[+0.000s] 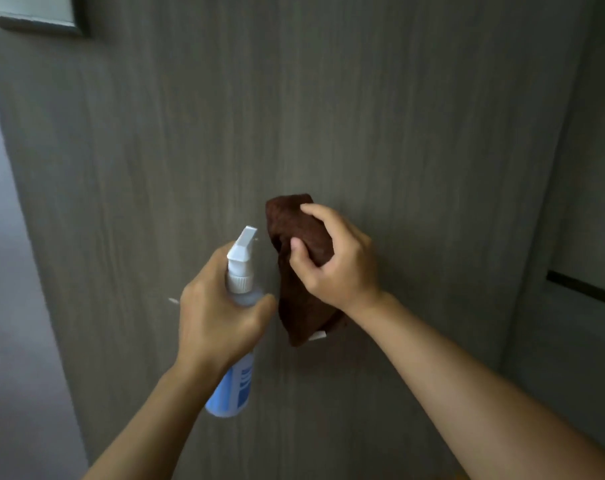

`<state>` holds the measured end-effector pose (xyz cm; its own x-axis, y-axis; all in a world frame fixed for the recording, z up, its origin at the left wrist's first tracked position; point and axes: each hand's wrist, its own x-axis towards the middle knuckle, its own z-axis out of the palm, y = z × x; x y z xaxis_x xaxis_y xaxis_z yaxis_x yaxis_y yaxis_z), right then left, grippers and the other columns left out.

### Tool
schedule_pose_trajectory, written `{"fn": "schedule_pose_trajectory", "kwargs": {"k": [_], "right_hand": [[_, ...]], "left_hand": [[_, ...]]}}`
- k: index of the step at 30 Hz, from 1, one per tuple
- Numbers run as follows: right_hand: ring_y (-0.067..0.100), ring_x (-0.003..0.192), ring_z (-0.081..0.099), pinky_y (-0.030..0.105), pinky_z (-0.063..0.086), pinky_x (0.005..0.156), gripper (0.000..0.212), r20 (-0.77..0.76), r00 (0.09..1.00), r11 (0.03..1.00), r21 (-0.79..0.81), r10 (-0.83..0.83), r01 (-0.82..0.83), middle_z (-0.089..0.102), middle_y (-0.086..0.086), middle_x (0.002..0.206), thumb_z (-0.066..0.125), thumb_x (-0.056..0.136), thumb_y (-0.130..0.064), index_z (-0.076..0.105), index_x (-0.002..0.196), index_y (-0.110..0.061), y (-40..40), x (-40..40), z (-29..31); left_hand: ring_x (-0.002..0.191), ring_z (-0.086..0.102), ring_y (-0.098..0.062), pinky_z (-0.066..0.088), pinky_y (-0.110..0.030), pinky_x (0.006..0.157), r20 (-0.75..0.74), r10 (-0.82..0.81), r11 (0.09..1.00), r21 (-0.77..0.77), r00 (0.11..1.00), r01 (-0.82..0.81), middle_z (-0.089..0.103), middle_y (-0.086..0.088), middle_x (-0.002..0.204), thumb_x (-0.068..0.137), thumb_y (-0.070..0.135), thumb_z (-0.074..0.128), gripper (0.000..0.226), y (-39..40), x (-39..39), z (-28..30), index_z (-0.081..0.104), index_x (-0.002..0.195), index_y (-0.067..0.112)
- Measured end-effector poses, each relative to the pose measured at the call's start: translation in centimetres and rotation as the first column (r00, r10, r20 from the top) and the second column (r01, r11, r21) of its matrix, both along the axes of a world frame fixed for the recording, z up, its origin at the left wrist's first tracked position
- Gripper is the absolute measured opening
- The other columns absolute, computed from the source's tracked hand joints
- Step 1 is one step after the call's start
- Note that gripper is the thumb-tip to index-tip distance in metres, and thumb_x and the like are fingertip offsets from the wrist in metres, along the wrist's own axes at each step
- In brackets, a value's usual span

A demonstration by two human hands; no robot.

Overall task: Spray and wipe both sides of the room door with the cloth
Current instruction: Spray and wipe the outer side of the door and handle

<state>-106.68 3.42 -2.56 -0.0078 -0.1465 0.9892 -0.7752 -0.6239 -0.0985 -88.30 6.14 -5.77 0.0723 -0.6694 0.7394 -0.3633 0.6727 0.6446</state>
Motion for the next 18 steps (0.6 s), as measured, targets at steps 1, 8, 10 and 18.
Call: {"fn": "schedule_pose_trajectory", "kwargs": {"k": [1, 8, 10, 18], "right_hand": [[0.021, 0.104, 0.072, 0.035, 0.058, 0.088, 0.043, -0.016, 1.0, 0.999, -0.031, -0.015, 0.015, 0.074, 0.004, 0.118, 0.073, 0.085, -0.027, 0.071, 0.123, -0.007, 0.0, -0.8, 0.5], [0.012, 0.105, 0.069, 0.031, 0.055, 0.094, 0.039, 0.302, 0.953, 0.997, -0.078, -0.003, 0.028, 0.072, 0.0, 0.117, 0.068, 0.088, -0.027, 0.068, 0.122, -0.008, 1.0, -9.6, 1.0], [0.013, 0.106, 0.068, 0.039, 0.055, 0.096, 0.035, 0.394, 0.919, 0.998, -0.061, 0.021, 0.003, 0.071, 0.002, 0.114, 0.068, 0.088, -0.021, 0.067, 0.119, -0.006, 1.0, -12.2, 0.8], [0.006, 0.107, 0.067, 0.03, 0.053, 0.095, 0.039, 0.357, 0.927, 0.993, 0.028, -0.114, 0.111, 0.068, -0.013, 0.116, 0.066, 0.087, -0.032, 0.067, 0.123, -0.017, 1.1, -17.5, -2.8]], "left_hand": [[0.077, 0.066, -0.011, 0.054, -0.032, 0.068, -0.002, -0.005, 1.0, -0.006, 1.0, 0.005, 0.068, 0.019, 0.089, 0.067, 0.014, 0.076, 0.055, -0.1, -0.8, -0.1, 0.062, 0.114, 0.04], [0.075, 0.066, -0.008, 0.051, -0.027, 0.066, 0.049, -0.062, 0.997, 0.049, 0.997, 0.059, 0.068, 0.018, 0.083, 0.071, 0.009, 0.078, 0.047, -0.5, -6.1, -1.3, 0.061, 0.107, 0.035], [0.074, 0.066, -0.007, 0.052, -0.029, 0.064, 0.094, -0.069, 0.996, 0.07, 0.993, 0.063, 0.067, 0.021, 0.084, 0.071, 0.012, 0.078, 0.044, -0.3, -7.5, -1.9, 0.057, 0.1, 0.037], [0.075, 0.068, -0.011, 0.057, -0.033, 0.068, 0.09, -0.093, 0.993, 0.074, 0.992, 0.087, 0.07, 0.013, 0.083, 0.071, 0.009, 0.078, 0.051, -0.6, -9.7, -2.9, 0.062, 0.109, 0.039]]}}
